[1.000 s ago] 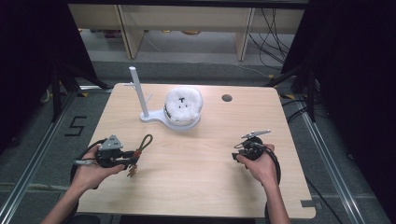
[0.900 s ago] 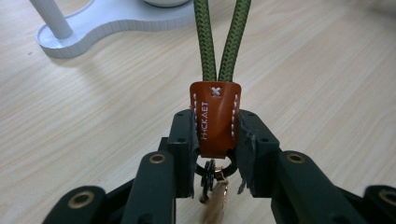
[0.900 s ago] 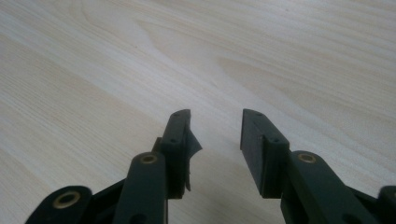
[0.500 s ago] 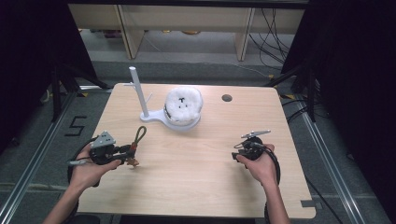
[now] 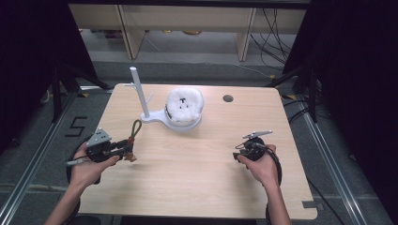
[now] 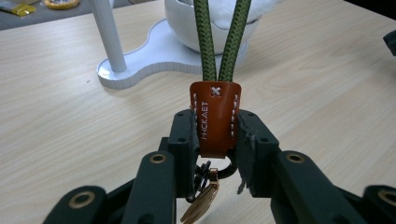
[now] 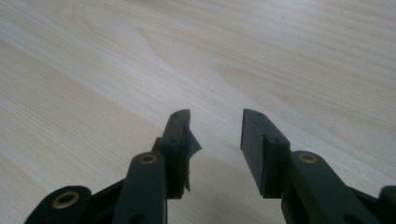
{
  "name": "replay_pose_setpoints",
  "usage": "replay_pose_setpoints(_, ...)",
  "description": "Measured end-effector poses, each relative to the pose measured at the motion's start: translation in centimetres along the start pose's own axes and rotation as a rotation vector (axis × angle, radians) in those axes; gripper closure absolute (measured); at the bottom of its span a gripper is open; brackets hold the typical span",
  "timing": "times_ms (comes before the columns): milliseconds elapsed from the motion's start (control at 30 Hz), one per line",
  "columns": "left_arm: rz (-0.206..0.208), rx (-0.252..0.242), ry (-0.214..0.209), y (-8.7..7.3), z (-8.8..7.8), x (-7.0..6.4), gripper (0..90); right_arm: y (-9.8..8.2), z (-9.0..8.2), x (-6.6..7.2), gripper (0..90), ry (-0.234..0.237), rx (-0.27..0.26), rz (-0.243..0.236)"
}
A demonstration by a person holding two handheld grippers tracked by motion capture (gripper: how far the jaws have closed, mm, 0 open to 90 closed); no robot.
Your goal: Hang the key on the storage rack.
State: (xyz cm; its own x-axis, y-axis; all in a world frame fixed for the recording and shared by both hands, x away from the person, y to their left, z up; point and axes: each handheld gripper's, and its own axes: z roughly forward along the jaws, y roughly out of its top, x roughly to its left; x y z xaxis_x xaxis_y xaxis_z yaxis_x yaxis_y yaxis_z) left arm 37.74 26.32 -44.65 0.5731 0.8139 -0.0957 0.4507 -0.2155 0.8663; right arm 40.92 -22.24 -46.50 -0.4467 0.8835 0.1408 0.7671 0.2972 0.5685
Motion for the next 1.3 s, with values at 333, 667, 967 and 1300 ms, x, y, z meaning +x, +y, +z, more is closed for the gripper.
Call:
replay_pose_setpoints(333,-0.014,-0.045,0.025,0.5,0.1,0.6,69.0,0.0,-0.1,-0.2,62.8,0.018,-0.001,-0.011)
replay_pose_setpoints(667,-0.028,-0.079,0.045,1.1,0.4,1.1,69.0,0.0,0.0,-0.3,62.6,0.023,0.001,-0.011)
replay_pose_setpoints(967,-0.037,-0.101,0.061,1.5,0.5,1.3,69.1,0.0,-0.1,-0.3,62.6,0.015,-0.002,-0.005)
replay_pose_setpoints(1300,-0.041,-0.119,0.075,2.0,0.7,1.7,69.0,0.0,-0.1,-0.3,62.5,0.023,0.001,-0.006)
